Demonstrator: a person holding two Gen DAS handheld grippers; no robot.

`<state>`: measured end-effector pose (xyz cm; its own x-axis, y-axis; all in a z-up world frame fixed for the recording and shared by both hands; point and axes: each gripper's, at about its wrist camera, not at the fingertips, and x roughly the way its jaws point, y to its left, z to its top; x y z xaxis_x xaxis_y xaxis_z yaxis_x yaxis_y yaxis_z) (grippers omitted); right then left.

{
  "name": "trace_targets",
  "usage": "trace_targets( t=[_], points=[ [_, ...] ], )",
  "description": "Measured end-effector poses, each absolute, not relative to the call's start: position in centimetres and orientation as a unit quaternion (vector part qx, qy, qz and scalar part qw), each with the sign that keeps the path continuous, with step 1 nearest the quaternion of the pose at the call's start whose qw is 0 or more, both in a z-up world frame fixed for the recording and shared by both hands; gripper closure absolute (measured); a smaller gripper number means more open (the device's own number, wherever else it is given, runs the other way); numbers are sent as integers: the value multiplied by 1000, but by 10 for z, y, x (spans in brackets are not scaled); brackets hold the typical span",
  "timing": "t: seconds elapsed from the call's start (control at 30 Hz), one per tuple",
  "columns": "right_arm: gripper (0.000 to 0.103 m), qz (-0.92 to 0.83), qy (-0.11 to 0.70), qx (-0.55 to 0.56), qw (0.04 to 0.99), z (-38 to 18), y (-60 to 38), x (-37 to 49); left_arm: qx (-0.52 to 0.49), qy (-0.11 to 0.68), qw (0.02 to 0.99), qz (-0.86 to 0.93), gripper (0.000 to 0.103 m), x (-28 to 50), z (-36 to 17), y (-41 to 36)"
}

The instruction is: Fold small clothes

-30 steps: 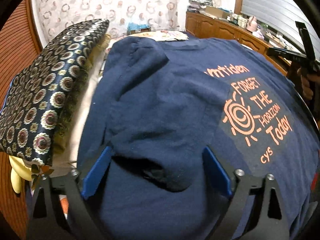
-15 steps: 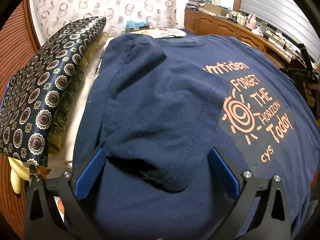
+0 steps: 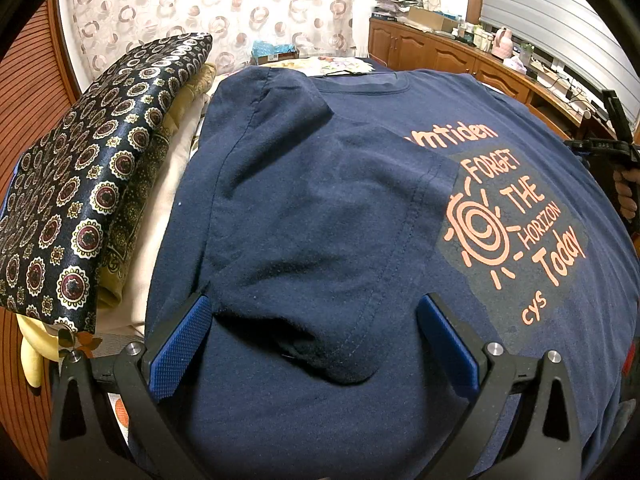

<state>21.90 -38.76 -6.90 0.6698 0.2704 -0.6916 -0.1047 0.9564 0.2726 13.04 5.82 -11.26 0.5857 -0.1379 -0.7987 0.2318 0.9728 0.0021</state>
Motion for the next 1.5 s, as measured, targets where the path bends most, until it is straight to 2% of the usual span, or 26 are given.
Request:
trace_targets(
  t=[0.13,0.57,0.77,0.83,0.9,0.93,1.23,1.5],
  points=[
    [98,89,376,86,918,-62,-385,207,53,443,889,-104,0,130,-112,58],
    [98,133,239,-45,961,11,-291,167,53,444,889,-103,0,130,-111,57],
    [98,222,240,-80,942,2,-218,149,52,444,889,-103,0,130,-111,56],
    [92,237,255,-88,933,-12,-204,147,53,444,889,-103,0,130,-110,55],
    [65,243,262,-92,929,-24,-201,146,53,444,889,-103,0,130,-110,56],
    [63,244,263,-89,929,-29,-203,146,53,444,889,-103,0,130,-110,55],
    [63,193,289,-41,937,-52,-248,166,55,439,892,-96,0,128,-106,57],
    [63,175,339,-24,924,-63,-227,200,17,372,924,-89,0,105,-69,56]
  ],
)
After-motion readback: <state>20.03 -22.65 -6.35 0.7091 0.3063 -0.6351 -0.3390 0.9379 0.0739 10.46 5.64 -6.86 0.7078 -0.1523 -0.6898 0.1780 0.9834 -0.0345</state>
